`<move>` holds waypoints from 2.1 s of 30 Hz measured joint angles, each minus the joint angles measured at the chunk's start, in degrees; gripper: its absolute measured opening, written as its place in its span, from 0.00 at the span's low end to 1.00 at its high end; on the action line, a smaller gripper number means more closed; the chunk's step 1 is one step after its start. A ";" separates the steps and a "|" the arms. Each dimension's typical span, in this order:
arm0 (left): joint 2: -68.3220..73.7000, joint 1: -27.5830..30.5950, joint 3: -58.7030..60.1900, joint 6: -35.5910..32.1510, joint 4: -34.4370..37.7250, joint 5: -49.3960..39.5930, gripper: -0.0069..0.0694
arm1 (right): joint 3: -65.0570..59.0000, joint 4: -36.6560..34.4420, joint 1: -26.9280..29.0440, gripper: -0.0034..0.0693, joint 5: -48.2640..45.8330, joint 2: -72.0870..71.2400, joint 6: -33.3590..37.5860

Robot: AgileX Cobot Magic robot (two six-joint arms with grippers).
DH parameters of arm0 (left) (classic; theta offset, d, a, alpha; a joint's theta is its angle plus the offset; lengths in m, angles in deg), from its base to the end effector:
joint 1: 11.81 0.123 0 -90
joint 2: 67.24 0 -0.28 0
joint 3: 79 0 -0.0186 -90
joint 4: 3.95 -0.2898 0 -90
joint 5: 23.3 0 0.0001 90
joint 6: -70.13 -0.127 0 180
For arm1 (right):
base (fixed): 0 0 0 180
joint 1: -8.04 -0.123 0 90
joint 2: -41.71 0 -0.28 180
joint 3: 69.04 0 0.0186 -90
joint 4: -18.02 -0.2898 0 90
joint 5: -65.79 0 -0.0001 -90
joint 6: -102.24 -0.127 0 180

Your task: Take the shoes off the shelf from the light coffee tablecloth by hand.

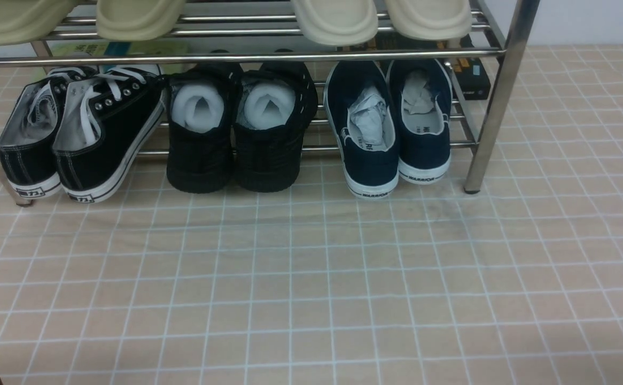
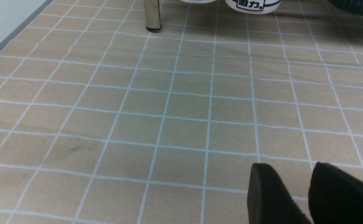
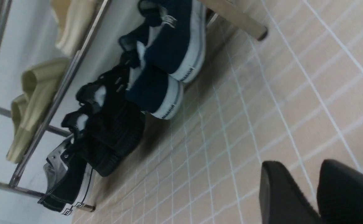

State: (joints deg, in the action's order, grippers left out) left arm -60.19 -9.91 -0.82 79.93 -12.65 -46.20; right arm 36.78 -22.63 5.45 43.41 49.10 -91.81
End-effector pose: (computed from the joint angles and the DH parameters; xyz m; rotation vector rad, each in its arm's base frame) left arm 0.1297 0.0118 0.1610 -0.1007 1.8802 0.0569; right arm 0.1262 0.0373 0.2007 0.5841 1.7153 0.9138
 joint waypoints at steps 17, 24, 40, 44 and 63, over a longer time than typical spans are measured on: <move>0.00 0.00 0.00 0.00 0.00 0.00 0.41 | 32.50 16.66 0.00 0.05 -22.80 50.58 17.97; 0.00 0.00 0.00 0.00 0.00 0.00 0.41 | 46.21 0.79 -0.18 0.06 -32.19 77.59 36.04; 0.00 0.00 0.00 0.00 0.00 0.00 0.41 | 88.10 13.83 -22.30 0.26 -36.55 102.71 26.55; 0.00 0.00 0.00 0.00 0.00 0.00 0.41 | 92.56 25.27 -26.04 0.42 -29.82 103.43 19.10; 0.00 0.00 0.00 0.00 0.00 0.00 0.41 | 92.96 33.06 -27.94 0.67 -7.45 116.05 14.73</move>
State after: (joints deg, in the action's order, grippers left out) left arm -60.19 -9.91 -0.82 79.93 -12.65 -46.20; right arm 129.74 10.43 -22.49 35.96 165.15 -77.08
